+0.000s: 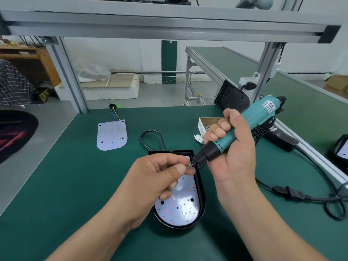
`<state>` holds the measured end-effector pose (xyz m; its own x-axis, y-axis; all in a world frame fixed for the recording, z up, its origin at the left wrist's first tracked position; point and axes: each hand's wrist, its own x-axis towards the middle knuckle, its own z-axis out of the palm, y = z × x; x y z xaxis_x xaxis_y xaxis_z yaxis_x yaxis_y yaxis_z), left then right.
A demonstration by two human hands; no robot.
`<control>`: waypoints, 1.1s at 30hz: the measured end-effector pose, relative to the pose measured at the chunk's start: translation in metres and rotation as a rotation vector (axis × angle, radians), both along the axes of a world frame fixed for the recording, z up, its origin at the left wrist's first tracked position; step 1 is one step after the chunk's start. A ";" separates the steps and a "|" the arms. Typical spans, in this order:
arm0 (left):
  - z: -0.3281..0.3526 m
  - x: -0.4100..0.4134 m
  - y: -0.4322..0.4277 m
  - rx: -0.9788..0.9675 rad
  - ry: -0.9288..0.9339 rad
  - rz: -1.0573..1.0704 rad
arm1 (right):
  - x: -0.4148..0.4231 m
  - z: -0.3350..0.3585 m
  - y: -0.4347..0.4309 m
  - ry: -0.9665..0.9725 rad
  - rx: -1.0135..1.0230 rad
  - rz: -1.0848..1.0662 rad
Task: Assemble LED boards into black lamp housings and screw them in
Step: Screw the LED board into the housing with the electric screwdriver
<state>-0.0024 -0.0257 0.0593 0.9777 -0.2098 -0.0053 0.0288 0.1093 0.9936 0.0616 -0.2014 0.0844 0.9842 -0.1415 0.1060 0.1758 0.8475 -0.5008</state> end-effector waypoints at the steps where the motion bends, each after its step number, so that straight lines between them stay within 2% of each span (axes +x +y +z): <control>1: -0.001 0.000 0.000 -0.003 0.009 0.020 | 0.000 0.000 0.000 0.002 0.004 0.001; 7: -0.002 0.007 0.009 -0.005 0.025 0.193 | -0.001 0.001 -0.001 0.016 0.023 0.012; 8: -0.002 0.011 0.015 0.066 -0.005 0.265 | -0.001 0.001 -0.001 0.012 0.011 0.017; 10: -0.004 0.021 0.031 0.367 -0.101 0.443 | -0.003 0.000 -0.001 0.002 -0.024 0.030; 12: -0.005 0.028 0.044 0.589 -0.098 0.516 | -0.006 -0.002 -0.001 -0.014 -0.056 0.053; 16: -0.011 0.034 0.050 0.657 0.139 0.345 | -0.009 -0.005 -0.002 -0.034 -0.109 0.084; 18: -0.015 0.032 0.046 0.641 0.186 0.241 | -0.011 -0.007 -0.004 -0.043 -0.142 0.088; 23: -0.024 0.029 0.035 0.707 0.151 0.132 | -0.022 -0.017 -0.004 -0.064 -0.233 0.093; 33: -0.032 0.034 0.035 0.730 0.151 0.173 | -0.033 -0.030 0.013 -0.118 -0.361 0.168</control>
<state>0.0314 0.0090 0.0272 0.9739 0.0547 -0.2203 0.2128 -0.5578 0.8023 0.0291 -0.1886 0.0548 0.9686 0.0874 0.2328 0.1237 0.6428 -0.7560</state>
